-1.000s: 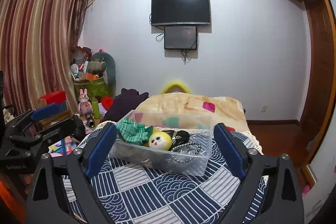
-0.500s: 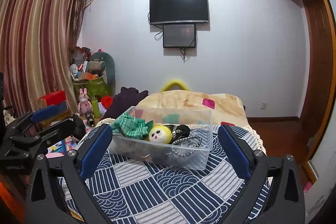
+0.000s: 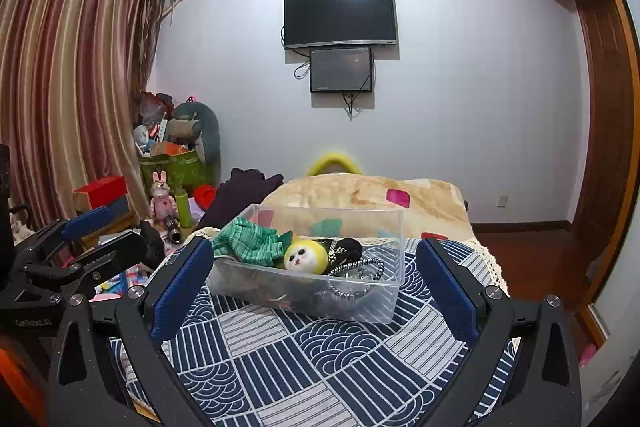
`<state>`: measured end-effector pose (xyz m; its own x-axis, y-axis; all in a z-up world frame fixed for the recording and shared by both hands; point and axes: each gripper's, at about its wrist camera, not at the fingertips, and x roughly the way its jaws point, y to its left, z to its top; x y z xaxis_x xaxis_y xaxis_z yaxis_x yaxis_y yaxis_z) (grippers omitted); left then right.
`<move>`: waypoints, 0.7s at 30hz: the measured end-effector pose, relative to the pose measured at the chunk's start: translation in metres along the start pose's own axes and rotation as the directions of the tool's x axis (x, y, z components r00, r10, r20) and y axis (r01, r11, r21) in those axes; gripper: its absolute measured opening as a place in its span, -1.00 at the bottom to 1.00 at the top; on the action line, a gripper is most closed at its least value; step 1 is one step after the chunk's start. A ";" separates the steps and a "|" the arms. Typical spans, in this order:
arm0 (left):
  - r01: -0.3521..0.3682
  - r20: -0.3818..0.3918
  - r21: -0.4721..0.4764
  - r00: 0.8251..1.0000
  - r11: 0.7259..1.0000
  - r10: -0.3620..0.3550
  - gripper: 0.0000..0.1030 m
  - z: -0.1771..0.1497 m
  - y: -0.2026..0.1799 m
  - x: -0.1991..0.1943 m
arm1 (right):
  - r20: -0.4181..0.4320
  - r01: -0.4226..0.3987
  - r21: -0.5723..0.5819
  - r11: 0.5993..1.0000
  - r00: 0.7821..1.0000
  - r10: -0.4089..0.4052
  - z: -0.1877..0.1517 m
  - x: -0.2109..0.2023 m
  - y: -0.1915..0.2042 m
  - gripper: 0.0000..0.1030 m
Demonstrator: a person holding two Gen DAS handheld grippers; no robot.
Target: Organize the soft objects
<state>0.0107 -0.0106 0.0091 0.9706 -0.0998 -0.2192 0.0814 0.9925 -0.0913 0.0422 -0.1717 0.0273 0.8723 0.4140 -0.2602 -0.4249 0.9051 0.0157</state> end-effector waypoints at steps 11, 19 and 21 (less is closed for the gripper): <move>0.006 -0.004 0.000 1.000 1.000 -0.006 0.99 -0.002 -0.002 0.000 | -0.003 -0.005 0.005 1.000 1.000 0.005 0.001 -0.003 0.001 0.98; 0.030 -0.012 -0.013 0.999 0.999 -0.030 1.00 -0.001 -0.001 0.002 | -0.009 -0.004 0.023 1.000 1.000 0.004 -0.002 -0.003 -0.002 0.98; 0.028 -0.008 -0.011 1.000 1.000 -0.028 1.00 0.000 0.000 0.002 | -0.009 -0.005 0.025 1.000 1.000 0.005 -0.002 -0.003 -0.002 0.98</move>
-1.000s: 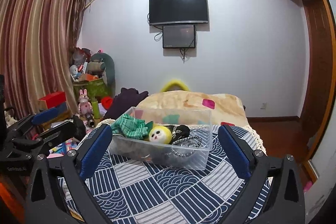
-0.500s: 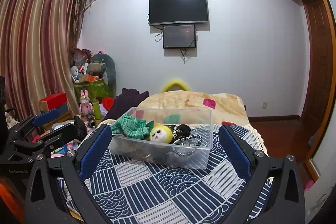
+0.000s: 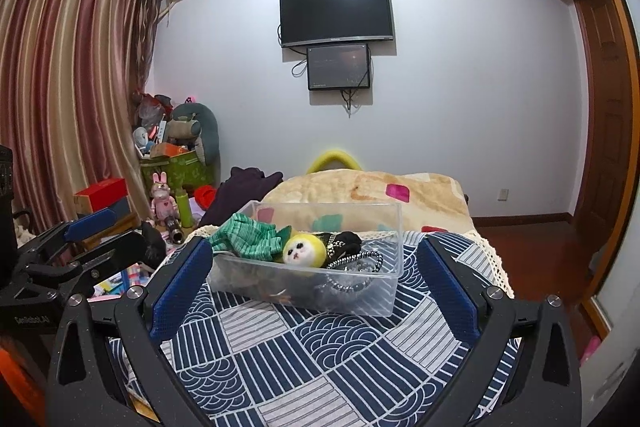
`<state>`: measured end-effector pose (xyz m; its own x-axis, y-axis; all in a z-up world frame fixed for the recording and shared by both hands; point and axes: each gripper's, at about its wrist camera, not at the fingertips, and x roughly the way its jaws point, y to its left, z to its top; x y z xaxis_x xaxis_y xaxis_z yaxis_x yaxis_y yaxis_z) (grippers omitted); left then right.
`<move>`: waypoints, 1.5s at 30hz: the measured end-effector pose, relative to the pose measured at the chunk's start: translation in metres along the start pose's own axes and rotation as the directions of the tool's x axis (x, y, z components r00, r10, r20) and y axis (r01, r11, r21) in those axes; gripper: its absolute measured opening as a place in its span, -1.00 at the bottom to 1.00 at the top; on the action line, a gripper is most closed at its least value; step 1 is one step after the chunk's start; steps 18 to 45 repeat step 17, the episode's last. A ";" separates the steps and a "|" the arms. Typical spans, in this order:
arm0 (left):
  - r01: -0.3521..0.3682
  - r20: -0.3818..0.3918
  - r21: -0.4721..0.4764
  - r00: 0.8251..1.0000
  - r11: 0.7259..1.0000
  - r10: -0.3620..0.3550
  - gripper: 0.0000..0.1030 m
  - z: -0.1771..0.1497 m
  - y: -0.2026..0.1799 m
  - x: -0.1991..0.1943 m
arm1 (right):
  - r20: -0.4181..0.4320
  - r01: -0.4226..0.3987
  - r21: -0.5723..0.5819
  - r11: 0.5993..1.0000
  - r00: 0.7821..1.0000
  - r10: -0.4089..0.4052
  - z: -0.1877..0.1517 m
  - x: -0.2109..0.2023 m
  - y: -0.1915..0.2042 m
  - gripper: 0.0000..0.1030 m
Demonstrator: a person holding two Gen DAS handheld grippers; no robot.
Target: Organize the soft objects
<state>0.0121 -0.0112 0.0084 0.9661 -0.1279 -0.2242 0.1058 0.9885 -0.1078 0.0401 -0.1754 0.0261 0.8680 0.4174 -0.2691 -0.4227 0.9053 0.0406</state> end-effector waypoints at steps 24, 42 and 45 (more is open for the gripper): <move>0.014 -0.031 -0.018 0.999 1.000 -0.014 1.00 -0.002 0.002 0.004 | -0.001 0.001 0.001 1.000 1.000 -0.001 -0.001 0.000 0.000 0.99; 0.014 -0.031 -0.018 0.999 1.000 -0.014 1.00 -0.002 0.002 0.004 | -0.001 0.001 0.001 1.000 1.000 -0.001 -0.001 0.000 0.000 0.99; 0.014 -0.031 -0.018 0.999 1.000 -0.014 1.00 -0.002 0.002 0.004 | -0.001 0.001 0.001 1.000 1.000 -0.001 -0.001 0.000 0.000 0.99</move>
